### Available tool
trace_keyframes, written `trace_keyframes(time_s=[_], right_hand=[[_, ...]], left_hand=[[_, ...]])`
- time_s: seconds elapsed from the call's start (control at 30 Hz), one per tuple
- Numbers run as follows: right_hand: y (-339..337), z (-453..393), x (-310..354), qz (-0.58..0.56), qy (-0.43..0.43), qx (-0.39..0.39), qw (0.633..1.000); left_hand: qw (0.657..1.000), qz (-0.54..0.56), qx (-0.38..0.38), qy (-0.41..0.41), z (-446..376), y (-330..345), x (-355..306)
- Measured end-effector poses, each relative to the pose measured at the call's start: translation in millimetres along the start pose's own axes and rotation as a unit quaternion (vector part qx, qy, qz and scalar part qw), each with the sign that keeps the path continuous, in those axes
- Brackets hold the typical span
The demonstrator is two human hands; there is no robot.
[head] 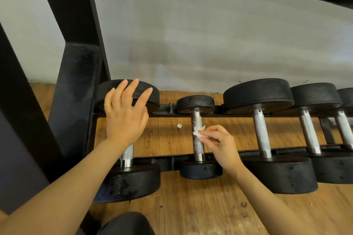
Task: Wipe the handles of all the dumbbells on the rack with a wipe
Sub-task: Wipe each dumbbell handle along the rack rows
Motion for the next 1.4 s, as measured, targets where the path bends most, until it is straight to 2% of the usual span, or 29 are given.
trace_keyframes(time_s=[0.2, 0.5, 0.73, 0.93, 1.4], right_hand=[[-2, -9, 1, -0.012, 0.014, -0.015, 1.0], [-2, 4, -3, 0.001, -0.015, -0.017, 1.0], [1, 1, -4, -0.03, 0.025, -0.029, 0.999], [-2, 4, -11, -0.016, 0.043, 0.0, 0.999], [-3, 2, -22, -0.094, 0.084, 0.047, 0.991]], left_hand=[[1.0, 0.001, -0.003, 0.0, 0, 0, 0], [1.0, -0.002, 0.008, 0.002, 1, 2, -1], [1.0, 0.009, 0.004, 0.002, 0, 0, -1], [1.0, 0.012, 0.011, -0.002, 1, 1, 0], [1.0, 0.022, 0.016, -0.011, 1, 2, 1]])
Point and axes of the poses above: each hand's wrist, its own z-axis away from the middle knuckle, its own y-axis out of the palm, x = y × z, the point moved 9 cm from there along -z, towards the middle knuckle, and after that the axes turned 9 degrees about y, right-handed, at the moved point
